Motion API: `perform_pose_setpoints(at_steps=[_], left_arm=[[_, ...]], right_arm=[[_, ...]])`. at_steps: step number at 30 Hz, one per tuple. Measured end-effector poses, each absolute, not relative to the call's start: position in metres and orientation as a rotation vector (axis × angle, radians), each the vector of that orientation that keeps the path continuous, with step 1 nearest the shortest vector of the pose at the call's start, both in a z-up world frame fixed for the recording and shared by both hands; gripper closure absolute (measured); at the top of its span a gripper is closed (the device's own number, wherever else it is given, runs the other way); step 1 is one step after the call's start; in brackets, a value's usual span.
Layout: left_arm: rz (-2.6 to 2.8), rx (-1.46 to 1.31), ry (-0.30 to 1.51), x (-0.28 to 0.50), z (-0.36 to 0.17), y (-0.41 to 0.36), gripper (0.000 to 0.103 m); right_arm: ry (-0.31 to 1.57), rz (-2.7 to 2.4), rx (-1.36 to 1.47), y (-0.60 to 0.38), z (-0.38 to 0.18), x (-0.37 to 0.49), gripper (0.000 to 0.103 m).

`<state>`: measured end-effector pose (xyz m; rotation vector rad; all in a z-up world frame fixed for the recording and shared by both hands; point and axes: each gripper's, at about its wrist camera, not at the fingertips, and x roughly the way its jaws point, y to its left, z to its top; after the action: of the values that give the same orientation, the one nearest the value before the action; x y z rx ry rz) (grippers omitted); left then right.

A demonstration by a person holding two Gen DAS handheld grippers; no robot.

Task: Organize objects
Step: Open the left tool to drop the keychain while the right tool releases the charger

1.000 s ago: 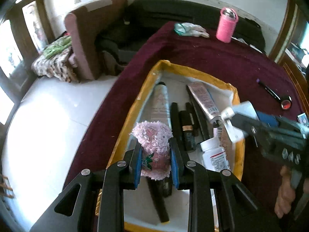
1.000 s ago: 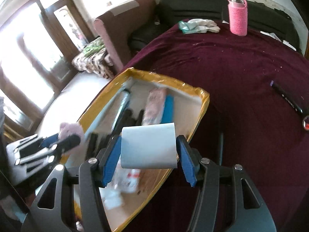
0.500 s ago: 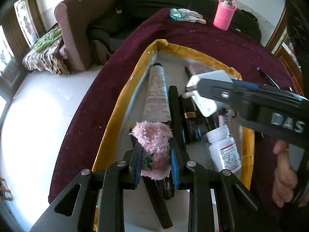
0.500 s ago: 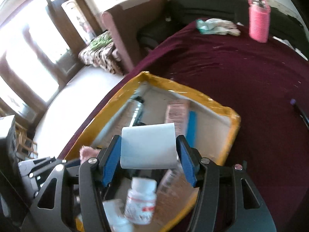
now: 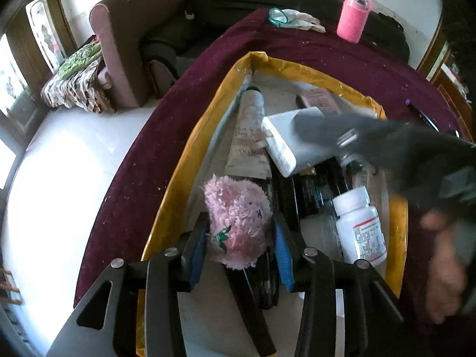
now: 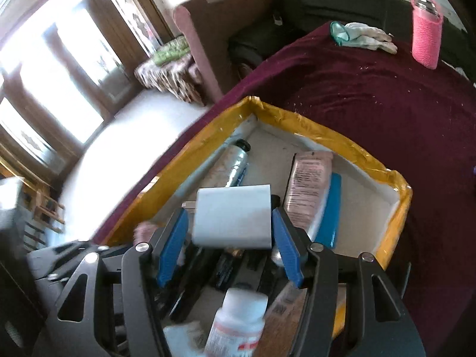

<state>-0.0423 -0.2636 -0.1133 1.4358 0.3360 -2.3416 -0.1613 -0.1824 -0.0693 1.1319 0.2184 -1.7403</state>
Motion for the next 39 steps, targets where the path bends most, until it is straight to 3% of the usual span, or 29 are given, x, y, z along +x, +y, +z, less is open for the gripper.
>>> perform_pose_setpoints(at_steps=[5, 8, 18, 31, 35, 39], left_arm=[[-2.376, 1.397, 0.339, -0.036, -0.102, -0.250, 0.066], [-2.398, 1.361, 0.326, -0.029, -0.096, -0.239, 0.060], [-2.296, 1.341, 0.193, -0.028, -0.105, -0.218, 0.059], [-2.262, 1.335, 0.201, -0.016, -0.101, -0.214, 0.059], [-2.260, 1.304, 0.180, -0.011, -0.096, -0.207, 0.046], [-2.287, 1.260, 0.193, -0.007, -0.085, -0.204, 0.043]], right_arm=[[0.119, -1.776, 1.106, -0.145, -0.041, -0.158, 0.040], [0.153, -1.816, 1.086, -0.126, -0.031, -0.146, 0.040], [0.158, -1.780, 0.924, -0.082, 0.029, -0.097, 0.033], [0.153, -1.919, 1.018, -0.052, -0.001, -0.104, 0.034], [0.169, -1.961, 1.082, -0.048, -0.020, -0.106, 0.034], [0.177, -1.949, 1.133, -0.052, -0.036, -0.110, 0.034]])
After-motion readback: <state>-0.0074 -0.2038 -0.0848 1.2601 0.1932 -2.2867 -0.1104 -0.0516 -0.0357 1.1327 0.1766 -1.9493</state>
